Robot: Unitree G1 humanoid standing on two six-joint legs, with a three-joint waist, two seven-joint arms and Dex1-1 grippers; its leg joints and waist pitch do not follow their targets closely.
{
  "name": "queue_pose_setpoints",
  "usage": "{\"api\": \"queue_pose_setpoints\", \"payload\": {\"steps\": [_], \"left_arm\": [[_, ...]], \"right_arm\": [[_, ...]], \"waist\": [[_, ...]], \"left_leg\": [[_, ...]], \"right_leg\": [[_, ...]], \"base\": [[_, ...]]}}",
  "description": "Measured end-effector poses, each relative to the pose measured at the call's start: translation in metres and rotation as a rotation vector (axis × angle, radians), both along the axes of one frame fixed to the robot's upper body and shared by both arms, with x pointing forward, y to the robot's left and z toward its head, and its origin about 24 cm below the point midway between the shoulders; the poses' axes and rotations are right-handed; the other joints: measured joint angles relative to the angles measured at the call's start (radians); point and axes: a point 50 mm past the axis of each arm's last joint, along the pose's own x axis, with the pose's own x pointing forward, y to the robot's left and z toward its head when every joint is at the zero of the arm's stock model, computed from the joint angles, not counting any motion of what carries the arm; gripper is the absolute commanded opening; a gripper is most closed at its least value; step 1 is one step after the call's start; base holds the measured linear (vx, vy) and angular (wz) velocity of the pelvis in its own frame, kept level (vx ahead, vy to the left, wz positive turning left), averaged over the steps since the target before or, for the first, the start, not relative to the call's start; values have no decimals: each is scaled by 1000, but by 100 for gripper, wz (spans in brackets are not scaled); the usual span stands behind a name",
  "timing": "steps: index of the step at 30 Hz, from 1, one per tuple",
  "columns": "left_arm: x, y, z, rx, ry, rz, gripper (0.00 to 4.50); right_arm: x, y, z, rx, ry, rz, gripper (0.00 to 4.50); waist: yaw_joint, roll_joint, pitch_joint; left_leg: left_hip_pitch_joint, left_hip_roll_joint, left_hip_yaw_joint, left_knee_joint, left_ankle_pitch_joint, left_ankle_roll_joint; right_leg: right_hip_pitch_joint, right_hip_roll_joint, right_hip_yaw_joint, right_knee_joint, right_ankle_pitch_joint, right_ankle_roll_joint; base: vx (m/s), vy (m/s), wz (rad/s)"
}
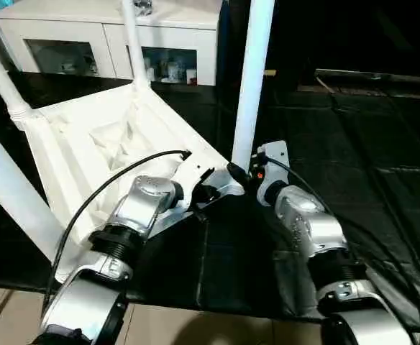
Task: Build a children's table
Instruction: Rotate leg to tighten
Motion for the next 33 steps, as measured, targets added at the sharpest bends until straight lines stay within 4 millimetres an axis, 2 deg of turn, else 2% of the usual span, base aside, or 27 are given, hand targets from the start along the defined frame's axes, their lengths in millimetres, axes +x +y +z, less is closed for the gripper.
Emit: {"api": "queue_pose_setpoints", "payload": {"steps": [3,4,8,10,12,19,27,33], "left_arm": [[0,1,0,2,1,-15,0],[-1,2,0,5,0,-24,0],[-1,5,1,10,-2,-58,0],[-2,8,2,17,2,-101,0],[-3,11,3,19,7,-132,0],[-10,30,5,51,10,-285,0],[-22,48,7,94,29,-497,0],[-30,52,9,120,43,-647,0]], "right_arm": [[-1,-1,0,12,1,16,309],[-2,-1,-1,22,3,23,334],[-6,-7,-3,44,-1,69,350],[-11,-20,-7,29,-7,116,371],[-16,-29,-15,20,14,152,371],[-30,-64,-4,12,-17,435,380],[-45,-77,11,28,-4,766,380],[-45,-69,14,4,23,911,380]], "waist": [[0,0,0],[0,0,0],[5,0,0],[14,0,0],[25,-1,1],[43,0,1],[70,1,2],[87,1,1]], "left_leg": [[0,0,0,0,0,0],[0,0,0,0,0,0],[0,0,0,0,0,0],[0,0,0,0,0,0],[-1,0,0,0,0,0],[-5,1,1,3,0,0],[-12,3,1,9,0,1],[-13,4,2,10,0,1]], "right_leg": [[0,0,0,-1,0,0],[0,0,0,-1,0,0],[0,0,0,-1,0,0],[0,0,0,-1,0,0],[0,0,0,-1,0,0],[0,-1,0,0,0,0],[-1,-1,0,1,0,0],[0,-2,0,2,0,0]], "base": [[0,0,0],[0,0,0],[0,0,0],[0,0,0],[0,0,0],[0,0,0],[0,0,0],[0,0,0]]}}
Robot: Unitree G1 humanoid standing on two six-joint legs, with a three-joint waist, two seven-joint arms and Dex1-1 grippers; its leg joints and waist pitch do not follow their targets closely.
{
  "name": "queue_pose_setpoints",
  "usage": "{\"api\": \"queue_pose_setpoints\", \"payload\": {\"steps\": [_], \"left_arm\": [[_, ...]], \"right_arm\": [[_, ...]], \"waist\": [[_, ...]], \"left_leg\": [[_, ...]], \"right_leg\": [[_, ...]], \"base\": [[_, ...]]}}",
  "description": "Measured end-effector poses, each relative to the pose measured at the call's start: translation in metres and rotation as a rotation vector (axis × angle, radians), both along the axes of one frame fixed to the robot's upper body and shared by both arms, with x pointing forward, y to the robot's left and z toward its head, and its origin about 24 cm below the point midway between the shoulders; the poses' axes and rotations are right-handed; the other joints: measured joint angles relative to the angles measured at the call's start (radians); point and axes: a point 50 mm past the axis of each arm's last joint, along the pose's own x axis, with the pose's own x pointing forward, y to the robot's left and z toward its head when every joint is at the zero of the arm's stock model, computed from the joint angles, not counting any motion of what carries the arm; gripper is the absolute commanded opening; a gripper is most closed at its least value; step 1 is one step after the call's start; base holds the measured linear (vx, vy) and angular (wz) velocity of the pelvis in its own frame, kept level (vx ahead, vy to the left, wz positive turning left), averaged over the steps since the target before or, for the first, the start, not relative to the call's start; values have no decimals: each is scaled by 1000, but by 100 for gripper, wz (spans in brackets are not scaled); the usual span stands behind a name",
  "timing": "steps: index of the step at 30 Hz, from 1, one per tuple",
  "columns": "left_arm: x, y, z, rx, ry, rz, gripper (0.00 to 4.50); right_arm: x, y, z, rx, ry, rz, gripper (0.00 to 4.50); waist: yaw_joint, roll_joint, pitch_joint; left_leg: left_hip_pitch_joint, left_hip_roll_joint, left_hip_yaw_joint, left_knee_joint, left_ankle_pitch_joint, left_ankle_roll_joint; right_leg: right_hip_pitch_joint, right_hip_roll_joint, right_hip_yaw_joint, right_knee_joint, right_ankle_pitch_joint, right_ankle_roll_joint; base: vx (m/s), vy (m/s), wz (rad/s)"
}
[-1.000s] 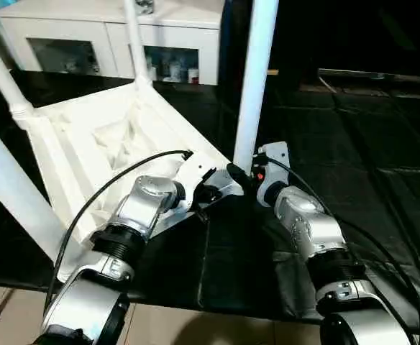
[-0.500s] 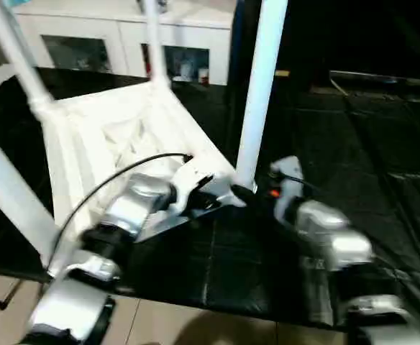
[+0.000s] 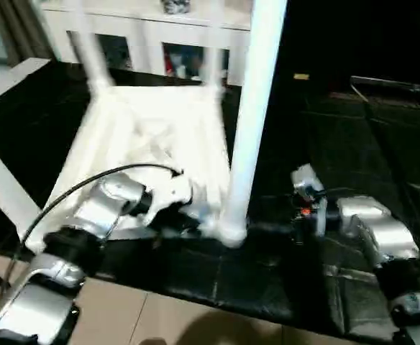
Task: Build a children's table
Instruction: Rotate leg to tighten
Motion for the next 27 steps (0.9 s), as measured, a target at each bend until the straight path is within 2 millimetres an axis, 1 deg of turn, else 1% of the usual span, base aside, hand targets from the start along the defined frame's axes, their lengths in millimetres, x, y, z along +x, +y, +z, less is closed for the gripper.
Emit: {"api": "queue_pose_setpoints", "payload": {"steps": [3,7,10,12,15,19,21,23,27], "left_arm": [[-3,-1,0,7,0,-53,0],[-8,0,0,12,3,-97,0],[-11,0,0,19,6,-123,0],[-11,0,0,21,2,-131,0],[-12,-1,0,23,-3,-142,0],[-12,-2,0,26,-6,-154,0],[-13,-2,0,27,-7,-158,0],[-13,-3,0,27,-8,-159,0],[-13,-3,0,27,-12,-163,0]], "right_arm": [[-2,6,-3,-15,6,54,380],[-4,11,-10,-16,28,76,380],[-6,14,-10,-13,38,111,346],[-7,15,-11,-11,44,129,341],[-8,16,-11,-9,49,145,300],[-9,19,-12,1,58,172,260],[-10,20,-12,5,61,180,255],[-10,20,-12,6,59,181,227],[-10,20,-11,5,50,183,212]], "waist": [[2,0,0],[1,0,0],[1,0,0],[1,0,0],[1,0,0],[1,0,0],[1,0,0],[0,0,0],[0,0,0]], "left_leg": [[-1,0,0,1,0,1],[-2,0,0,2,0,1],[-2,0,0,2,0,1],[-2,0,0,2,0,1],[-2,0,0,2,0,1],[-2,0,0,2,0,1],[-2,0,0,2,0,1],[-2,0,0,2,1,1],[-2,0,0,2,0,1]], "right_leg": [[0,0,0,0,0,0],[0,0,0,0,0,0],[0,0,0,0,0,1],[1,0,0,0,0,1],[1,0,0,1,0,1],[1,0,0,1,0,1],[1,0,0,1,0,1],[1,0,0,1,0,1],[1,0,0,1,0,1]], "base": [[0,0,0],[0,0,0],[0,0,0],[0,0,0],[0,0,0],[0,0,0],[0,0,0],[0,0,0],[0,0,0]]}}
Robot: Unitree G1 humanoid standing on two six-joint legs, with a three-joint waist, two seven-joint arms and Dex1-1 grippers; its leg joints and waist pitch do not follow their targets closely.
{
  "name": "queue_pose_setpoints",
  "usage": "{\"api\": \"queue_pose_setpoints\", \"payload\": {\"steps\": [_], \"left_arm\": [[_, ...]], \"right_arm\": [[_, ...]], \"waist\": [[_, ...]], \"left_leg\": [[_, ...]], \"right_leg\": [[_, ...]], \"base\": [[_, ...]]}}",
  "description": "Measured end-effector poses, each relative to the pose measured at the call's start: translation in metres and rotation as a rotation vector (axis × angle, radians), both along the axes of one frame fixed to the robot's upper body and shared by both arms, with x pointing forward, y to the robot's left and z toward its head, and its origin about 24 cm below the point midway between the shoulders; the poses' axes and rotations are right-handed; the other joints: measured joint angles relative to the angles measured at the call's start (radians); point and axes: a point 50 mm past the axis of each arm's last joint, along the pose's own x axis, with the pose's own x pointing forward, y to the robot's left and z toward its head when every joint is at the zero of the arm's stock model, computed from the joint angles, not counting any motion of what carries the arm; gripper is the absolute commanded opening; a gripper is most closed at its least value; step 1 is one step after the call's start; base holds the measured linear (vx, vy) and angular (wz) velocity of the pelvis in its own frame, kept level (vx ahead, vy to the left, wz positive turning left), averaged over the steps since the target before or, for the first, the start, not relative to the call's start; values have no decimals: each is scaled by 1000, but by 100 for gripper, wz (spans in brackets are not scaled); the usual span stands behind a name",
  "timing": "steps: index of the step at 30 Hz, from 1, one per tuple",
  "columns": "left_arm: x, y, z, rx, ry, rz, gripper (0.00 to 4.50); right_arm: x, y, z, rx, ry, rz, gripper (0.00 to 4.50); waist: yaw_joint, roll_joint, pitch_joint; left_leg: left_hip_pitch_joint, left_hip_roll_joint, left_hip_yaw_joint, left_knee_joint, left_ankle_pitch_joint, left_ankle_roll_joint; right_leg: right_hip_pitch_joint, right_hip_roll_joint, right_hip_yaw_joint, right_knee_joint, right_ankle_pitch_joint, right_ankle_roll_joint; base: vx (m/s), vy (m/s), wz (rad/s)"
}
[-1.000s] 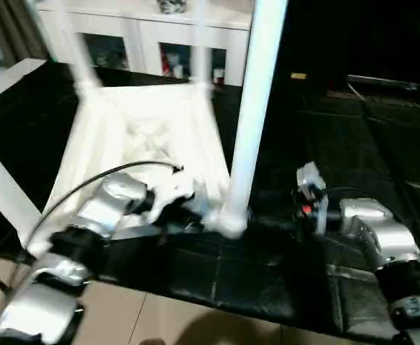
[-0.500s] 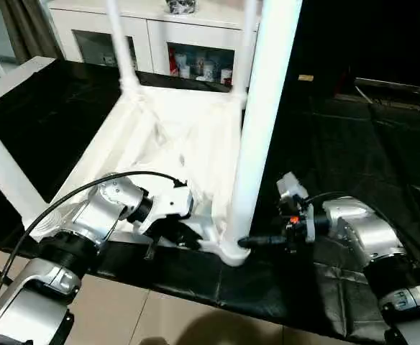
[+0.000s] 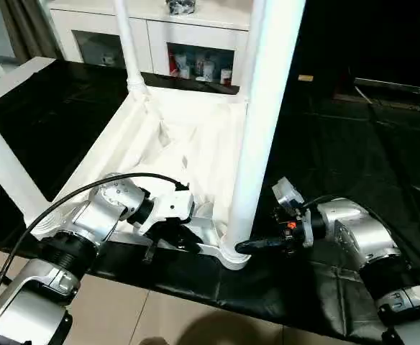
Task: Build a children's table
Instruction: Rotate leg to tighten
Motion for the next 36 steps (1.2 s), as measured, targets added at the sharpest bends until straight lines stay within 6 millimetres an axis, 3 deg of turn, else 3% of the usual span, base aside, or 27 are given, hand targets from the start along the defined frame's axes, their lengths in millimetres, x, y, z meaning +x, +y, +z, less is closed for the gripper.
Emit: {"api": "queue_pose_setpoints", "payload": {"steps": [10,14,18,21,24,26,28,36], "left_arm": [[0,0,-1,8,2,-2,0],[4,-1,-3,-2,39,92,0],[12,1,-8,-11,39,252,0],[19,-4,-13,-35,35,386,0],[27,-13,-14,-51,20,523,0],[31,-19,-15,-67,16,592,0],[37,-28,-16,-81,-1,677,0],[42,-42,-15,-115,-30,785,0]], "right_arm": [[-3,3,-1,6,4,-4,206],[-6,4,-6,14,15,-83,206],[3,10,-10,5,-9,-272,204],[14,15,-13,0,-25,-452,203],[27,24,-13,-20,-42,-648,201],[34,30,-12,-45,-56,-743,200],[43,37,-11,-63,-63,-861,198],[53,48,-7,-94,-99,-1015,198]], "waist": [[0,1,0],[0,5,-3],[-25,11,-3],[-62,12,-4],[-94,15,-5],[-107,16,-5],[-118,16,-5],[-120,16,-5]], "left_leg": [[1,0,0,0,0,0],[5,-1,0,0,0,0],[20,-2,0,-1,0,0],[21,-3,-4,-2,0,0],[19,-4,-16,-1,0,-1],[17,-4,-25,-3,0,-1],[17,-4,-25,-3,0,-1],[18,-4,-22,-5,-1,-1]], "right_leg": [[1,0,0,0,0,0],[5,0,2,1,0,0],[15,0,2,-1,-3,6],[14,0,-1,-4,-4,7],[14,1,-14,-14,-4,7],[15,0,-25,-26,-3,6],[16,0,-27,-31,-2,4],[15,0,-24,-34,11,-2]], "base": [[0,0,0],[0,0,0],[-15,0,-3],[0,0,0],[0,0,0],[0,0,0],[0,0,0],[0,0,0]]}}
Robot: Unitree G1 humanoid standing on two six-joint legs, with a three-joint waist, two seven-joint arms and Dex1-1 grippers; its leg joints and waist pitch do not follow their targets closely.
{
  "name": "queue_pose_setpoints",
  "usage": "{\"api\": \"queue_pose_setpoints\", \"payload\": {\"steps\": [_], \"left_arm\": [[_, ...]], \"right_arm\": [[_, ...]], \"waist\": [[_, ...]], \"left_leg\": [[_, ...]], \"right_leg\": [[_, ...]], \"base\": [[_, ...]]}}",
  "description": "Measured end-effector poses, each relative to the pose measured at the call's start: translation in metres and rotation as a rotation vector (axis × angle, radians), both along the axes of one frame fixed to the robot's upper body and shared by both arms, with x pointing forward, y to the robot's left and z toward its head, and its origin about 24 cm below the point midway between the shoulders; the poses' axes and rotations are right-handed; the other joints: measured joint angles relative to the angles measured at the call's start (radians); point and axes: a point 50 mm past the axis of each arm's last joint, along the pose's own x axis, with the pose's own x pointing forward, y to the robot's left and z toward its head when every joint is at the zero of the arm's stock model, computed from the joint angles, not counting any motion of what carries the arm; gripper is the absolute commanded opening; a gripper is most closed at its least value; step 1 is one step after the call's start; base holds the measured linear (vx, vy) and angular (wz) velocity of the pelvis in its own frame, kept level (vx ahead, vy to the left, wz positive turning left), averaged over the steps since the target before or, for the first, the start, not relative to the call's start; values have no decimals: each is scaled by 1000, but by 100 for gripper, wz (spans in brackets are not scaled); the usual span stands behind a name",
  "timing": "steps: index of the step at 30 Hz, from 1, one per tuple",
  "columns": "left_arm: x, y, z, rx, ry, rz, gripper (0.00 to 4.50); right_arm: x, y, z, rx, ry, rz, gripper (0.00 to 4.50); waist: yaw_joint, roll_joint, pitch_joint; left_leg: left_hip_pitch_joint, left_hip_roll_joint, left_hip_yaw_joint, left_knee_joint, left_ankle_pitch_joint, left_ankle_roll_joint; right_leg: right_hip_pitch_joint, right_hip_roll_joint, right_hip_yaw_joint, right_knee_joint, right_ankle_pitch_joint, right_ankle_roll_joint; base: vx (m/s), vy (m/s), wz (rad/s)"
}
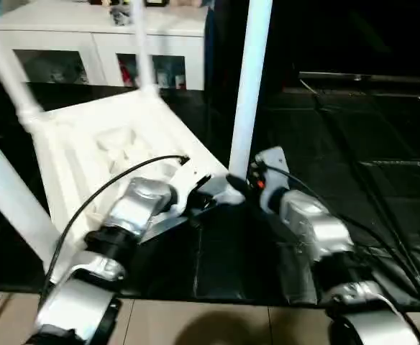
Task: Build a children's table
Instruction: Rotate leg to tighten
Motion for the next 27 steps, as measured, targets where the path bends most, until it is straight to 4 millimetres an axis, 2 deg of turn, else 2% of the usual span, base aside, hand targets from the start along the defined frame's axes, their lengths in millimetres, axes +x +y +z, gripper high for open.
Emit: {"api": "queue_pose_setpoints", "payload": {"steps": [1,2,4,6,8,12,16,20,23,24,27], "left_arm": [[0,0,1,-2,-2,0,0],[0,0,1,-3,-5,-1,0],[0,-1,3,-7,-9,-7,0],[0,-1,3,-12,-7,-20,0],[0,-2,4,-16,-6,-29,0],[-2,-1,4,-18,-7,-68,0],[-4,5,5,-18,-8,-138,0],[-8,10,6,-2,-2,-225,0],[-12,19,7,9,7,-298,0],[-13,20,7,12,8,-311,0],[-18,29,8,30,7,-400,0]], "right_arm": [[0,0,0,5,-6,-2,198],[0,0,1,11,-14,-1,251],[0,-1,1,27,-23,5,251],[0,-2,2,40,-22,6,283],[0,-2,2,49,-24,16,290],[-6,-12,0,50,-48,80,336],[-14,-21,-2,68,-43,176,366],[-24,-35,-3,55,-45,297,403],[-31,-46,-3,16,-49,417,415],[-32,-47,-3,14,-45,438,434],[-37,-55,-1,10,-29,541,442]], "waist": [[1,0,0],[3,0,0],[7,0,0],[12,0,0],[17,1,0],[26,0,0],[36,0,0],[58,1,0],[65,1,0],[67,1,0],[78,1,0]], "left_leg": [[0,0,0,-1,-1,-1],[0,0,0,-3,-1,-2],[0,0,0,-10,-1,-2],[0,1,0,-13,-1,-2],[0,1,0,-14,-1,-2],[0,1,2,-14,-1,-2],[0,1,3,-14,-1,-2],[-1,2,6,-14,-1,-2],[-2,2,8,-14,-1,-2],[-2,2,9,-14,-1,-2],[-3,2,9,-14,-1,-2]], "right_leg": [[0,0,0,0,4,1],[-1,0,0,0,9,1],[-4,1,-1,1,11,0],[-5,1,-1,1,12,-2],[-5,2,-1,1,11,-3],[-5,1,0,0,11,-3],[-5,1,0,0,10,-3],[-5,0,2,0,10,-2],[-5,0,3,0,10,-2],[-5,0,3,0,10,-2],[-5,0,4,0,10,-1]], "base": [[0,0,0],[0,0,0],[0,0,0],[0,0,0],[0,0,0],[0,0,0],[0,0,0],[0,0,0],[0,0,0],[0,0,0],[0,0,0]]}}
